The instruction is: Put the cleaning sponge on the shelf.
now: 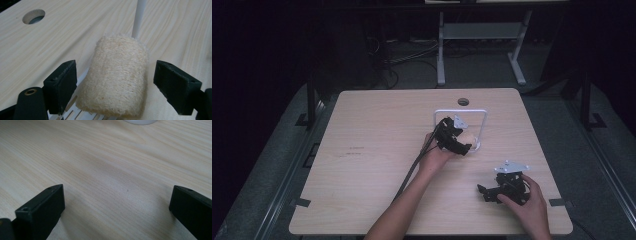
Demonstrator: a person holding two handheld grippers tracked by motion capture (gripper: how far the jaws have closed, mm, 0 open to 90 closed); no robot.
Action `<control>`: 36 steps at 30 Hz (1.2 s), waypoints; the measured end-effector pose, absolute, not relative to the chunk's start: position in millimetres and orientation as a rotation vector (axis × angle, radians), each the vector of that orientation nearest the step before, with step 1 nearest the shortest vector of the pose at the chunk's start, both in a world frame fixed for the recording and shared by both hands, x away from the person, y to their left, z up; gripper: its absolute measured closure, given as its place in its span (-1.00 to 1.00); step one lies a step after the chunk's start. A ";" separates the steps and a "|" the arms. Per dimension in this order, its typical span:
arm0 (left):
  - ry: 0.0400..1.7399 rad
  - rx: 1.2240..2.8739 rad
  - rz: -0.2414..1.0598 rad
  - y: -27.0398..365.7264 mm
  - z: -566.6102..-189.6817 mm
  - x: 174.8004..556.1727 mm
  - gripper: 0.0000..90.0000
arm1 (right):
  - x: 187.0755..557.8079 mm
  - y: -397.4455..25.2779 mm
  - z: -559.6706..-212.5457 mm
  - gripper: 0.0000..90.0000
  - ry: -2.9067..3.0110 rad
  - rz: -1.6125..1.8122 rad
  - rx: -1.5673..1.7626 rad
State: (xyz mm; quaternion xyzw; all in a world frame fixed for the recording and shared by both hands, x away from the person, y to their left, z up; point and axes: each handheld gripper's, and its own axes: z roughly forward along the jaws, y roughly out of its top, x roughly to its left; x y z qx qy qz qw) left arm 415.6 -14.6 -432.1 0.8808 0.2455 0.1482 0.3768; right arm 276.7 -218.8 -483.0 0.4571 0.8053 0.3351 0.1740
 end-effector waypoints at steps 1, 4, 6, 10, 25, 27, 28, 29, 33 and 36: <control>0.633 2.249 0.380 -14.2 -431.3 414.6 -0.57 | 276.7 -218.7 -483.2 -1.00 2.282 0.953 1.297; 0.626 2.248 0.385 -11.7 -428.8 412.3 -0.54 | 276.6 -218.5 -483.1 -1.00 2.282 0.956 1.299; 0.625 2.247 0.388 -10.7 -428.3 411.3 -0.54 | 276.7 -218.6 -483.1 -1.00 2.281 0.955 1.298; 0.631 2.230 0.394 -4.0 -426.3 406.6 -0.50 | 276.7 -218.6 -483.1 -1.00 2.282 0.955 1.298; 0.590 2.210 0.358 29.6 -409.4 382.9 0.27 | 276.7 -218.8 -482.9 -1.00 2.282 0.949 1.295; 0.578 2.209 0.303 33.1 -409.3 380.9 0.51 | 276.7 -218.8 -482.9 -1.00 2.282 0.949 1.295; 0.571 2.208 0.250 34.4 -410.5 379.2 0.65 | 276.7 -218.8 -482.9 -1.00 2.281 0.949 1.294; 0.562 2.212 0.216 34.7 -411.5 378.9 0.76 | 276.7 -218.8 -482.9 -1.00 2.282 0.949 1.294; 0.551 2.227 0.125 31.1 -418.0 378.3 1.00 | 276.7 -218.7 -483.0 -1.00 2.281 0.951 1.295; 0.538 2.248 0.108 25.1 -425.7 378.6 1.00 | 276.7 -218.7 -482.9 -1.00 2.281 0.951 1.295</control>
